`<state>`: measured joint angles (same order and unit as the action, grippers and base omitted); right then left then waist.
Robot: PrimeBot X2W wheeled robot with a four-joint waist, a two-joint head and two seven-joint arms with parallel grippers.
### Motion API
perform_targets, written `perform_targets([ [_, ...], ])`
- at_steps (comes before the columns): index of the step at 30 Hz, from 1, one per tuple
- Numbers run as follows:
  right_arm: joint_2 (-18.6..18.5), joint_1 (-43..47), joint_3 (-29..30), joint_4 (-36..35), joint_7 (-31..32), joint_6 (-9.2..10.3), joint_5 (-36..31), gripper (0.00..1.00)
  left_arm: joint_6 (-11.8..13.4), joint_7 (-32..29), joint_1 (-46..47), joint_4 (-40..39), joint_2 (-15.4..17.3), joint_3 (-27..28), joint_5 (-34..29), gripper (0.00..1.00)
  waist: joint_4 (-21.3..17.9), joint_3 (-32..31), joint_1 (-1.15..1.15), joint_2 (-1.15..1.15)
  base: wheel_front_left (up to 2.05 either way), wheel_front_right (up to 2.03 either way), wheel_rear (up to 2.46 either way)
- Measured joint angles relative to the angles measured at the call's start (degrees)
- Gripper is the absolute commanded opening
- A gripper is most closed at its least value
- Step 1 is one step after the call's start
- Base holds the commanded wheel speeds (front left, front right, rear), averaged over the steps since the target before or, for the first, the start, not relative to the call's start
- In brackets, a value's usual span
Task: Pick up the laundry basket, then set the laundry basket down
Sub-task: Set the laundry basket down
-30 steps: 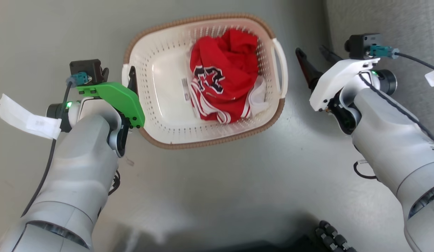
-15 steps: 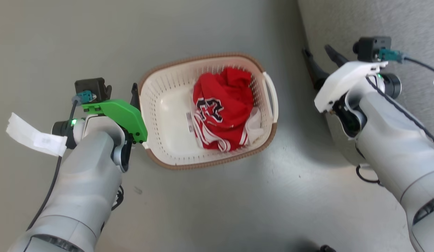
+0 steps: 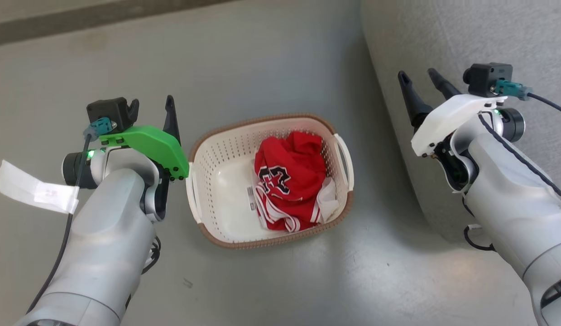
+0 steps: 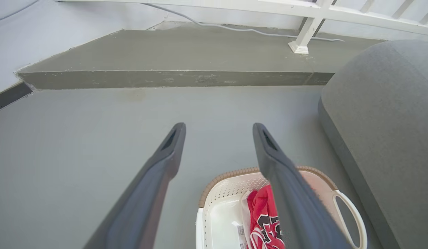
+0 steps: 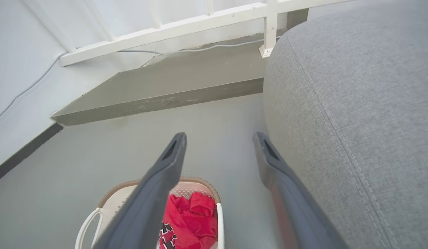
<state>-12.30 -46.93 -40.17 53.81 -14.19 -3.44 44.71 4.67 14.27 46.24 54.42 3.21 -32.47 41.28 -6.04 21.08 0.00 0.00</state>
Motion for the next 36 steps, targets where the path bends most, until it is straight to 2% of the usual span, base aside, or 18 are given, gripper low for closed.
perform_targets([
  [14,-1.1,5.1,5.9,-10.1,-0.2,3.13,-7.3,1.0,1.0,0.2,-7.3,-13.7,1.9,6.5,-6.7,1.0,-0.3,-7.6,0.0,0.0,0.0,0.0,0.0],
  [23,-1.2,11.2,9.0,-16.5,-0.2,5.16,-11.6,1.0,1.5,0.2,-14.7,-20.4,2.8,8.6,-11.2,1.0,-0.6,-11.8,0.0,0.0,0.0,0.0,0.0],
  [36,-0.2,22.0,11.7,-22.5,-0.2,6.54,-15.4,1.0,2.0,0.2,-26.8,-26.8,2.9,12.2,-14.9,1.0,-0.6,-16.8,0.0,0.0,0.0,0.0,0.0],
])
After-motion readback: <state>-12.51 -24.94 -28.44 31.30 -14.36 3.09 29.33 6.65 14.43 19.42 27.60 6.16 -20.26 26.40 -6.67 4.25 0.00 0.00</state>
